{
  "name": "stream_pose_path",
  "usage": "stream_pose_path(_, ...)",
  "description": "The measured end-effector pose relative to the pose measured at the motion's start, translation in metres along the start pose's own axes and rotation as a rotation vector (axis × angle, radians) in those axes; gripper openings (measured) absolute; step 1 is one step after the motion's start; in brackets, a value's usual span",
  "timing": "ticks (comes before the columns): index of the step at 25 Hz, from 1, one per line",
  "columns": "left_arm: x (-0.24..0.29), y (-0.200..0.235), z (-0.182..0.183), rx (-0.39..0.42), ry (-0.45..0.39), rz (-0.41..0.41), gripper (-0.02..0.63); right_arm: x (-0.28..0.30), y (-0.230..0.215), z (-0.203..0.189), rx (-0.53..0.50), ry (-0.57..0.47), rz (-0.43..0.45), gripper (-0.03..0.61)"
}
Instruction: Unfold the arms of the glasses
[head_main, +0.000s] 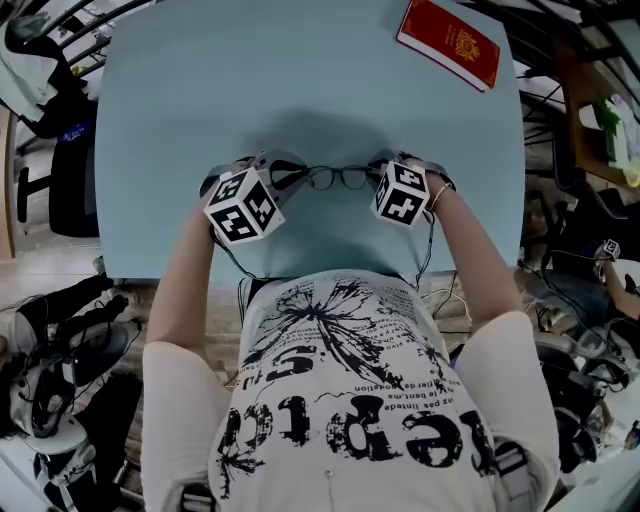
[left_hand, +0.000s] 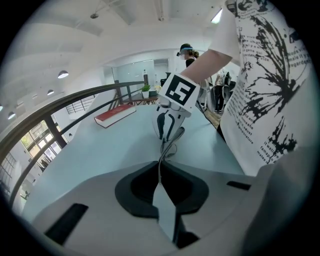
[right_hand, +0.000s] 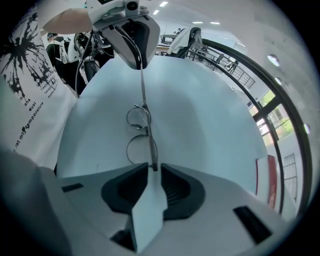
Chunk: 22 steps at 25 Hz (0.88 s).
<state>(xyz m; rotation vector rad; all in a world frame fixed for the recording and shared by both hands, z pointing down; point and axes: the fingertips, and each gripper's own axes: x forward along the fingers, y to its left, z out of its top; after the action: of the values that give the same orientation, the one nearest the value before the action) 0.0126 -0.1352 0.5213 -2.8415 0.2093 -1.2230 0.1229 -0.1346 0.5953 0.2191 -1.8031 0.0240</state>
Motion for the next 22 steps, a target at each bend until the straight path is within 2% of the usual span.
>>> stream_pose_path(1, 0.000, -0.001, 0.000, 0.005, -0.007, -0.001, 0.031, -0.001, 0.002, 0.005, -0.005, -0.011, 0.005, 0.135)
stream_pose_path(2, 0.000, -0.002, 0.000, 0.007, -0.015, -0.004, 0.031, -0.003, 0.005, 0.010, -0.011, -0.024, 0.010, 0.181)
stream_pose_path(4, 0.001, -0.004, 0.001, 0.008, -0.029, -0.013, 0.031, -0.006, 0.006, 0.025, -0.019, -0.051, 0.001, 0.181)
stream_pose_path(8, 0.001, -0.003, 0.001, 0.008, -0.045, -0.017, 0.030, -0.009, 0.005, 0.063, -0.057, -0.104, -0.017, 0.148)
stream_pose_path(12, 0.000, -0.003, 0.003, 0.014, -0.053, -0.019, 0.031, -0.003, 0.009, 0.087, -0.155, -0.086, -0.009, 0.137)
stream_pose_path(17, 0.001, -0.002, 0.003, 0.011, -0.067, -0.024, 0.031, 0.012, 0.015, 0.093, -0.233, -0.022, 0.033, 0.105)
stream_pose_path(22, -0.002, 0.000, 0.001, -0.002, -0.078, -0.028, 0.031, 0.022, 0.017, 0.096, -0.248, 0.000, 0.047, 0.050)
